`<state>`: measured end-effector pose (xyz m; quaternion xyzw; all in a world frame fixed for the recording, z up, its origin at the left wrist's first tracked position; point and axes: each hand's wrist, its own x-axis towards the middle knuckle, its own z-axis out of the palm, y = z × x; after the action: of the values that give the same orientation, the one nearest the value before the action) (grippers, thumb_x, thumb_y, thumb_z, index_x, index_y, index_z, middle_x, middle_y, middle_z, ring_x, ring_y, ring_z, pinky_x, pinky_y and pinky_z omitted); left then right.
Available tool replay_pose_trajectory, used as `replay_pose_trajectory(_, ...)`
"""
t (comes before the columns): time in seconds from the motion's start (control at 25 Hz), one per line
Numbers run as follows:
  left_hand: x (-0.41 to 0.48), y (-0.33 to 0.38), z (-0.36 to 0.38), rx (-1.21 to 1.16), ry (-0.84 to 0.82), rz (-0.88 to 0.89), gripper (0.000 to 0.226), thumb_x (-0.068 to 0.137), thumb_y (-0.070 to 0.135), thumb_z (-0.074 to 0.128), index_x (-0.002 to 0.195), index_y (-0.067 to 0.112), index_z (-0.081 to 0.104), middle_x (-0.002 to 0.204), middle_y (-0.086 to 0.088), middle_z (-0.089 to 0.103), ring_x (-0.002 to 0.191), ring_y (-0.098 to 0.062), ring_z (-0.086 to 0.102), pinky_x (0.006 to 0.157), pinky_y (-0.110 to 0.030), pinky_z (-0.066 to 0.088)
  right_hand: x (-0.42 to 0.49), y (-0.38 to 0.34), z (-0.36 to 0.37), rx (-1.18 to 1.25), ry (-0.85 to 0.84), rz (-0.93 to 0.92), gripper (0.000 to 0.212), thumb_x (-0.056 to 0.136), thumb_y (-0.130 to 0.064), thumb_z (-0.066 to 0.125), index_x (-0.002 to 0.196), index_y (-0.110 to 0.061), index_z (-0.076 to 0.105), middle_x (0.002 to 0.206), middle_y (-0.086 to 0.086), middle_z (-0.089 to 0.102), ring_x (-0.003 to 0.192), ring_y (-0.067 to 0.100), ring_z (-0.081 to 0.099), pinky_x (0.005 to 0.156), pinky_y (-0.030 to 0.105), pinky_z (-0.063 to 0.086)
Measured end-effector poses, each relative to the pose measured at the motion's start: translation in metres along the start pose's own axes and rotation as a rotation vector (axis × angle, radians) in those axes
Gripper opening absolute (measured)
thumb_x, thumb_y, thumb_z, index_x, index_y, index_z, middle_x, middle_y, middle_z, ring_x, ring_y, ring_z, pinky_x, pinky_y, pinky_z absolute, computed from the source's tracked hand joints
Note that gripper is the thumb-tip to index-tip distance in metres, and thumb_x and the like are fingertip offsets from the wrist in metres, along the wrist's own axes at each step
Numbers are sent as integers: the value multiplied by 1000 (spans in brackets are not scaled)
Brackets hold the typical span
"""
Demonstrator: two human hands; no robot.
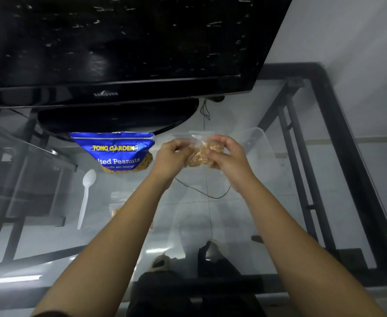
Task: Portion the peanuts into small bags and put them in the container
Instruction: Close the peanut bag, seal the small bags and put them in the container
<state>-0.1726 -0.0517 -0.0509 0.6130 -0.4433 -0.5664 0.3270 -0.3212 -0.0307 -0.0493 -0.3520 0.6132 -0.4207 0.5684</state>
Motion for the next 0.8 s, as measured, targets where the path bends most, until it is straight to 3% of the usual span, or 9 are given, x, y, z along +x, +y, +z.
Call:
replay_pose_trajectory(0.16,35,-12,9,304,88,-128,37,85,3,47,120,14,48,86,-11,66,78,-25,64,68,-33,55,41,13,9,-259,21,98,37,83,-9,65,118,-12,55,121,7,55,86,15,62,68,26,56)
replay_pose_trajectory(0.28,45,-25,15,417,64,-125,43,83,2,50,122,16,39,91,-21,66,79,-36,66,72,-45,58,56,26,10,-489,19,127,39,86,-19,61,122,-5,53,125,9,53,94,22,63,75,27,57)
replay_pose_trajectory(0.4,45,-31,21,551,87,-69,51,85,3,52,130,15,31,99,-21,63,85,-37,63,76,-43,56,56,31,6,-621,-47,152,41,87,-3,52,128,-5,49,132,11,46,95,25,61,55,11,49)
replay_pose_trajectory(0.56,28,-27,27,971,142,105,59,86,-2,53,137,7,23,127,-22,45,101,-38,58,76,-35,47,48,27,5,-1099,-43,-17,43,88,-3,53,130,-3,43,133,17,41,108,32,54,83,30,45)
replay_pose_trajectory(0.68,22,-36,22,1212,137,330,53,76,-5,65,124,5,45,135,-24,38,112,-39,50,81,-39,51,41,25,10,-1392,54,-151,39,87,-9,59,125,-4,48,135,19,36,107,32,50,66,33,43)
replay_pose_trajectory(0.8,28,-49,16,1107,13,575,33,70,-8,67,101,3,67,121,-24,59,100,-42,56,76,-44,55,38,21,0,-1493,85,-262,30,86,-17,59,115,-9,59,128,13,41,112,30,42,67,33,38)
